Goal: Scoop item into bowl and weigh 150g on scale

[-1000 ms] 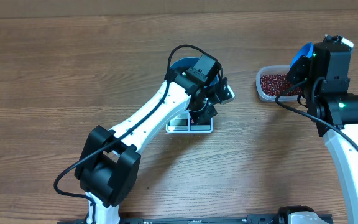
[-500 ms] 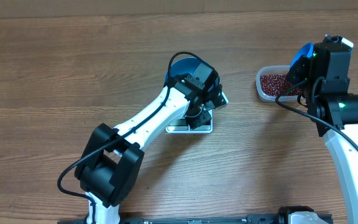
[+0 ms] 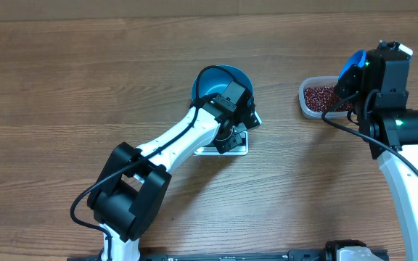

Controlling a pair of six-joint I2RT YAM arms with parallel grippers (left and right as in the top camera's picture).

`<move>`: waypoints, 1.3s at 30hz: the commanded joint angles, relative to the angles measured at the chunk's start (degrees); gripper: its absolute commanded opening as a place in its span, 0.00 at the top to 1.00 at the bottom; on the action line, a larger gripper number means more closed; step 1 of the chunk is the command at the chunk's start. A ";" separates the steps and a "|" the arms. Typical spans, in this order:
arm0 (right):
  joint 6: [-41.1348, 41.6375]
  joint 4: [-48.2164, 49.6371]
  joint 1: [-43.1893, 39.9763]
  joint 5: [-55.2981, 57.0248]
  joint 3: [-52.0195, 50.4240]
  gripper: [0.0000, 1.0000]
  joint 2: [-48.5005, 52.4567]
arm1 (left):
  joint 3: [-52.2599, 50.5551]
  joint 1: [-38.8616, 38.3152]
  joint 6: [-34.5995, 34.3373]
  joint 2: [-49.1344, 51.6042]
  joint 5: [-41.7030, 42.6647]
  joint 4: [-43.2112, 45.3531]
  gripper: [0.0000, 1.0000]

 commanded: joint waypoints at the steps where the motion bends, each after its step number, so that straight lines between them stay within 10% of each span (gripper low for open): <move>1: -0.09 0.07 -0.37 1.20 1.62 0.96 -1.46 | -0.24 -0.46 -0.20 0.02 -3.10 0.04 0.96; 39: -0.26 -2.64 -0.37 1.62 1.62 0.96 -1.46 | -7.82 -6.88 -10.32 0.02 -18.95 8.87 0.96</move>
